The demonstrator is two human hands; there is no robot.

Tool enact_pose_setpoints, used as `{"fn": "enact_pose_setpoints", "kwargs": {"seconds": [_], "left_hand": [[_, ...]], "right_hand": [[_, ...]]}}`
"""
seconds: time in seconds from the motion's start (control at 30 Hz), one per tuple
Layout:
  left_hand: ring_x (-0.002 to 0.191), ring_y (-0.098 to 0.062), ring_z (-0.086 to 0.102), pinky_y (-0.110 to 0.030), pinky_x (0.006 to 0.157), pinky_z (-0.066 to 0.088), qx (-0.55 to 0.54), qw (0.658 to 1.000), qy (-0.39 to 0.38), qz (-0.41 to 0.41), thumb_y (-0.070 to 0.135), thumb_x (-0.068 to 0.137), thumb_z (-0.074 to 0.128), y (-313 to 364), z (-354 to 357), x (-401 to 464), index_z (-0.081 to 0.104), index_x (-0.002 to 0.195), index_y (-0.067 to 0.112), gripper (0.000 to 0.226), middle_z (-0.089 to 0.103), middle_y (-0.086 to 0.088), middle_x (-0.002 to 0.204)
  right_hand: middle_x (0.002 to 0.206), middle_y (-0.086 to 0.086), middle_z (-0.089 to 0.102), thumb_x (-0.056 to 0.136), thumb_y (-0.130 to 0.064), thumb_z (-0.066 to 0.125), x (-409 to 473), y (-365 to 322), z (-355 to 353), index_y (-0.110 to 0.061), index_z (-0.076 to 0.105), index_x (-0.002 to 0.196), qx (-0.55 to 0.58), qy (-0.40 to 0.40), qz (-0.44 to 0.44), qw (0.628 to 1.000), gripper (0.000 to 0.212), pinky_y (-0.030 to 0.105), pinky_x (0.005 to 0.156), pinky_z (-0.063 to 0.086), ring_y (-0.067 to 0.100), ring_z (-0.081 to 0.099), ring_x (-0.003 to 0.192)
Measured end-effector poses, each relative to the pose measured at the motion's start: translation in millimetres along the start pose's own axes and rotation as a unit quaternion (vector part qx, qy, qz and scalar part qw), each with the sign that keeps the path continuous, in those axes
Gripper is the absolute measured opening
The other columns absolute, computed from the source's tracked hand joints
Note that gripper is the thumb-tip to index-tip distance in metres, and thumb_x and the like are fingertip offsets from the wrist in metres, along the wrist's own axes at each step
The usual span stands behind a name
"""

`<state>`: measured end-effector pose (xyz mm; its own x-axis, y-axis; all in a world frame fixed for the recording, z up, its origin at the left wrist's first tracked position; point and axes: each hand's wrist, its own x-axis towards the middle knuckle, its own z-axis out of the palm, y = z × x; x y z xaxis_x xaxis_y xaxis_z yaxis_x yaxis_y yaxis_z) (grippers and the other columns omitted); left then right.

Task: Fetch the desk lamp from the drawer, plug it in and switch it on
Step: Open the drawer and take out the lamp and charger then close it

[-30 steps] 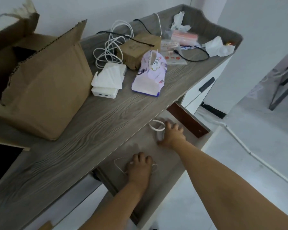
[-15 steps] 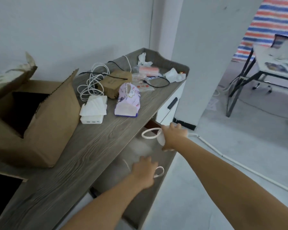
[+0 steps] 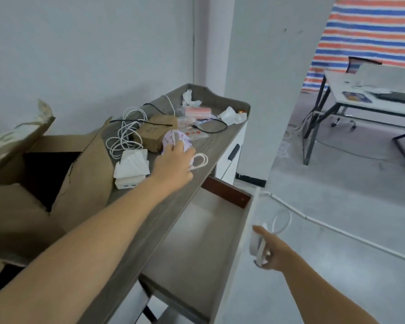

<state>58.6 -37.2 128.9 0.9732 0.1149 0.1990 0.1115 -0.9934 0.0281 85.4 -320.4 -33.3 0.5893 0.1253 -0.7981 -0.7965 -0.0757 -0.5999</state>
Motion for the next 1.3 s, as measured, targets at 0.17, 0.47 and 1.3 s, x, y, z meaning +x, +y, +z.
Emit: {"fn": "enact_pose_setpoints", "kwargs": {"seconds": [0.17,0.47,1.3], "left_hand": [[0.114,-0.035,0.039,-0.040,0.071,0.045,0.007,0.997,-0.050,-0.066,0.021,0.082,0.059,-44,20,-5,0.046,0.123,0.012,0.045,0.040,-0.016,0.126],[0.125,-0.033,0.035,-0.049,0.094,0.045,-0.056,0.960,-0.201,-0.186,0.032,0.081,0.062,-72,81,-34,0.041,0.129,0.021,0.054,0.038,-0.012,0.132],[0.117,-0.034,0.039,-0.050,0.092,0.044,-0.069,0.954,-0.228,-0.182,0.028,0.080,0.061,-80,74,-28,0.044,0.109,0.015,0.036,0.039,-0.013,0.122]], "right_hand": [[0.088,0.015,0.053,0.073,-0.037,0.078,14,37,14,-0.009,0.053,0.101,0.097,-0.026,0.036,0.994,0.047,0.047,0.082,0.050,0.028,0.053,0.086],[0.102,0.015,0.065,0.079,-0.044,0.069,27,31,16,-0.016,0.061,0.106,0.082,-0.068,0.023,0.994,0.040,0.044,0.081,0.052,0.029,0.060,0.095],[0.083,0.010,0.053,0.079,-0.044,0.070,40,-5,153,-0.013,0.052,0.114,0.046,-0.119,-0.016,0.992,0.050,0.040,0.068,0.052,0.023,0.054,0.075]]}}
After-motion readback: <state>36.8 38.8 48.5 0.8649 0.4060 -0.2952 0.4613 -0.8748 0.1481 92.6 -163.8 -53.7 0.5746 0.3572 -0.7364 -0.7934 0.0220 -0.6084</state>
